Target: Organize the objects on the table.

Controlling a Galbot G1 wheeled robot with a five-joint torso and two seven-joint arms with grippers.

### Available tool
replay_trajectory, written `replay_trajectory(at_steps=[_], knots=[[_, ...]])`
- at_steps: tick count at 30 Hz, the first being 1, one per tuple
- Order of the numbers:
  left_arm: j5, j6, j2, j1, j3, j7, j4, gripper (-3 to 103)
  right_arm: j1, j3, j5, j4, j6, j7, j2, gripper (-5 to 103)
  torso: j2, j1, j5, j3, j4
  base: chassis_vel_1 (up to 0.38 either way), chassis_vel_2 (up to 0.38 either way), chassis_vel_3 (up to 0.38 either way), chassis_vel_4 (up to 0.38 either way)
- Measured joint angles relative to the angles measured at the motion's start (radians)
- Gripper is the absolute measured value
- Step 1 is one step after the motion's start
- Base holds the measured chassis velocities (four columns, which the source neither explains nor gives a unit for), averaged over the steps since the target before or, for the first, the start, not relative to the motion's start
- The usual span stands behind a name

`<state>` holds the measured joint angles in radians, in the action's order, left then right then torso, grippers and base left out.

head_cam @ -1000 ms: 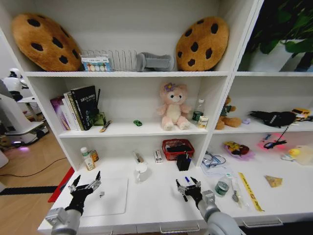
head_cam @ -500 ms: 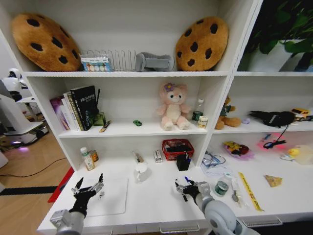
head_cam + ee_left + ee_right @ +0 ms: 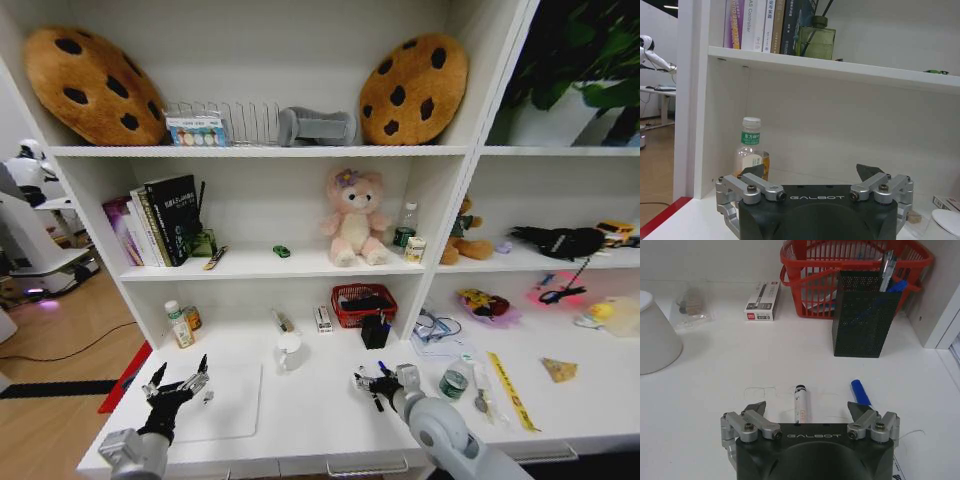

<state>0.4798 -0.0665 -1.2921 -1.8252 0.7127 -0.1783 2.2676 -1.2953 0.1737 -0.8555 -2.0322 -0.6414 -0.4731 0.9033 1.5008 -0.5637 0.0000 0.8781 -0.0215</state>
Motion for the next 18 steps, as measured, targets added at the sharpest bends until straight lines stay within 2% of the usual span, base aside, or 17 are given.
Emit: replay_trajectory(at_steps=[13, 17, 18], knots=[[0.008, 0.006, -0.004, 0.007, 0.006, 0.000, -0.015, 100, 0.063, -0.055, 0.016, 0.069, -0.004, 0.010, 0.000, 92, 0.000, 0.000, 0.0000, 0.000, 0.0001, 0.000, 0.000, 0.000, 0.000], [0.009, 0.006, -0.007, 0.012, 0.003, 0.000, -0.015, 100, 0.078, -0.069, 0.016, 0.076, -0.007, 0.015, -0.011, 86, 0.000, 0.000, 0.0000, 0.000, 0.0000, 0.000, 0.000, 0.000, 0.000], [0.009, 0.006, -0.007, 0.013, 0.003, -0.001, -0.016, 100, 0.083, -0.075, 0.019, 0.078, -0.007, 0.015, -0.014, 81, 0.000, 0.000, 0.0000, 0.000, 0.0000, 0.000, 0.000, 0.000, 0.000]])
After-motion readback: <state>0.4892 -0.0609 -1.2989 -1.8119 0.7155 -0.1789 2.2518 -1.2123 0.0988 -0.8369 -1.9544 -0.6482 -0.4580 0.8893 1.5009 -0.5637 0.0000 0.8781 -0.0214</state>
